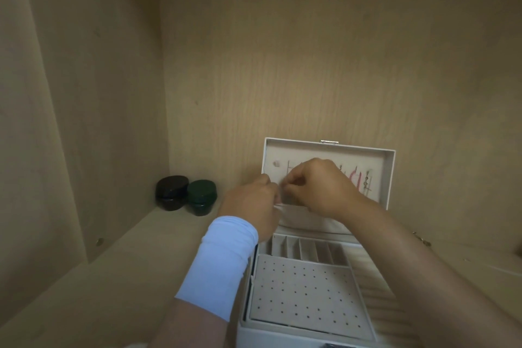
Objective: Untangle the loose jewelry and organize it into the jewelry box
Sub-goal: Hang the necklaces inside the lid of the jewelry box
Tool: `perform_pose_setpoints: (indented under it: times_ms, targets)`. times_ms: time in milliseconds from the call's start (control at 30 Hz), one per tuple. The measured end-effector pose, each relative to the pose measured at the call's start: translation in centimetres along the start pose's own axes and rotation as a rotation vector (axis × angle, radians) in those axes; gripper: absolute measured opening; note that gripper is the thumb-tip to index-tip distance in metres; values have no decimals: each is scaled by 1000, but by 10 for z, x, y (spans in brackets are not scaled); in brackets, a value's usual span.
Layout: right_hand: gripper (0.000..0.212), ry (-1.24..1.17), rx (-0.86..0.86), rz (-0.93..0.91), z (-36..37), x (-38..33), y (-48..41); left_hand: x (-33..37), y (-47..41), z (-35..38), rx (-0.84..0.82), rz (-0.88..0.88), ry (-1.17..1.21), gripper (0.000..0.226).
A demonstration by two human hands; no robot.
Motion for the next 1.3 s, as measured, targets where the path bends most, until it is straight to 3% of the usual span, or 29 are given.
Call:
perform_pose_setpoints:
  times_ms: [167, 367, 700, 900, 1000, 1167, 1300]
  targets:
    - [16, 127, -5, -35, 8, -2, 9, 0, 0, 0, 16, -7, 11, 26]
    - [15, 9, -16, -43, -1, 10, 21, 20, 6, -11, 109, 24, 8, 32]
    - [13, -65, 34, 160, -71, 126, 92, 89, 11, -21, 224, -5, -277, 41]
    - [14, -22, -16, 336, -80, 231, 145, 194, -6, 41, 72, 175, 31, 31]
    - [17, 87, -24, 428, -77, 284, 171, 237, -21, 92, -81, 208, 133, 30]
    - [32, 189, -111, 569, -53, 358, 215, 289, -43, 184, -339, 220, 179, 30]
    - [49, 243, -221, 555, -32, 376, 226, 305, -54, 236, -460, 170, 165, 40]
Point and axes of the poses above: each hand's wrist, its own y-axis away from the middle knuckle, its own z-axis out of the palm, x = y × z, the point moved 9 cm from there along -y, towards the middle knuckle, and after that the axes turned 13 degrees about y, right-handed, at the moved point
